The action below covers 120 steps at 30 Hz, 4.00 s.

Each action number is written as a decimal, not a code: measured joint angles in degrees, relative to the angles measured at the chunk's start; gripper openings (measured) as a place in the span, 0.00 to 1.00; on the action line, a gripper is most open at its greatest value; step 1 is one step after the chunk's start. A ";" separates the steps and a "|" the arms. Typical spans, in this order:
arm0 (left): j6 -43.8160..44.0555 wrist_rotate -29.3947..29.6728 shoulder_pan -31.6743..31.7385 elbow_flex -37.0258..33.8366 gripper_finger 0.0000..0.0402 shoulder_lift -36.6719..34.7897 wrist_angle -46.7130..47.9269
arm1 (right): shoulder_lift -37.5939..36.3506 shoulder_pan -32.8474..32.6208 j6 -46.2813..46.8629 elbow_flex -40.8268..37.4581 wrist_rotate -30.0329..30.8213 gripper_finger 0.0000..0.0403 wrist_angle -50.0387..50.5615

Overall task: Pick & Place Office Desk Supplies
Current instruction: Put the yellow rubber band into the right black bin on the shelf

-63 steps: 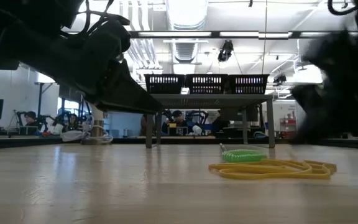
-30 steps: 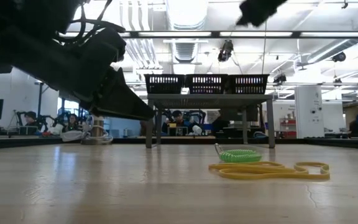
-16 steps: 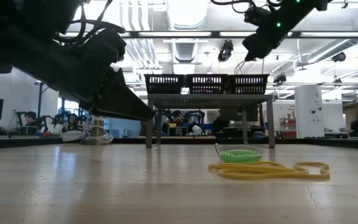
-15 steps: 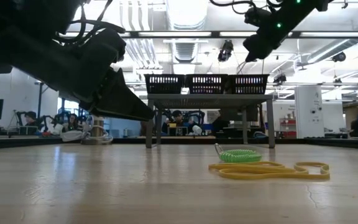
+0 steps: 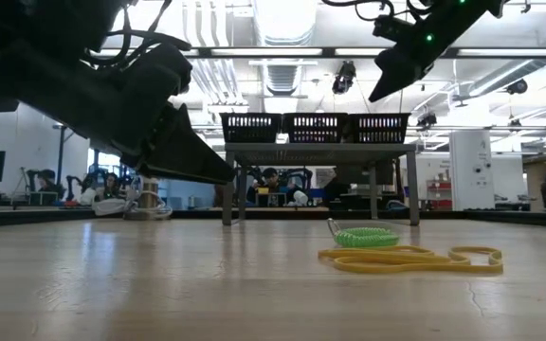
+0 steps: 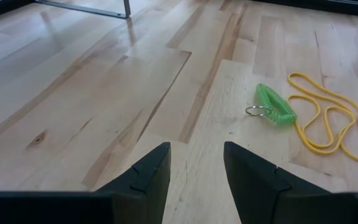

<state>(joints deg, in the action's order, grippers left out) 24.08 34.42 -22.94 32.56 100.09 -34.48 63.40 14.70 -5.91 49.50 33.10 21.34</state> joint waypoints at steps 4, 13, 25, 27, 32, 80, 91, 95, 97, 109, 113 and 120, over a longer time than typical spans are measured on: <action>0.00 0.09 0.00 0.00 0.39 0.00 0.00 | 0.00 0.00 -0.02 0.72 -0.26 0.26 0.75; 0.04 0.57 0.00 0.00 0.39 0.00 0.00 | -5.14 -5.52 6.34 2.63 -0.17 0.41 1.12; 0.04 0.74 0.00 0.00 0.39 0.00 -0.01 | -3.83 -33.54 18.47 -8.16 -0.18 0.37 -11.68; 0.04 0.74 0.00 0.00 0.39 0.00 0.00 | -0.55 -38.45 20.27 -11.26 -0.68 0.36 -18.65; 0.03 1.39 0.04 0.00 0.39 0.00 0.00 | 12.43 -47.42 22.92 -15.67 -4.56 0.36 -31.30; 0.02 2.26 0.20 0.02 0.39 0.00 1.53 | 17.01 -50.59 3.14 -1.93 -6.47 0.02 -21.76; 0.02 2.25 0.20 0.02 0.39 0.00 1.68 | 2.50 -45.99 -6.42 -1.95 15.12 0.02 -21.94; 0.04 2.25 0.17 0.02 0.39 0.00 1.68 | -2.79 -39.62 -9.26 -1.95 15.93 0.02 -21.97; 0.02 2.25 0.18 0.02 0.39 0.00 1.68 | -5.37 -35.57 -11.23 -1.95 15.96 0.02 -22.03; 0.02 2.25 0.17 0.02 0.39 0.00 1.70 | -12.37 -8.61 -14.15 -1.95 -0.17 0.02 -21.43; 0.02 2.25 0.17 0.02 0.39 0.00 1.70 | -10.29 -0.08 -11.23 -1.92 -8.00 0.02 -20.71; 0.02 2.23 0.17 0.02 0.39 0.00 1.73 | -5.60 8.41 -7.27 -2.10 -10.96 0.02 -11.96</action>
<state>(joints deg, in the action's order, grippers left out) 24.10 36.64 -22.76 32.58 100.09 -32.75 57.80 23.11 -13.18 47.40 22.14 9.38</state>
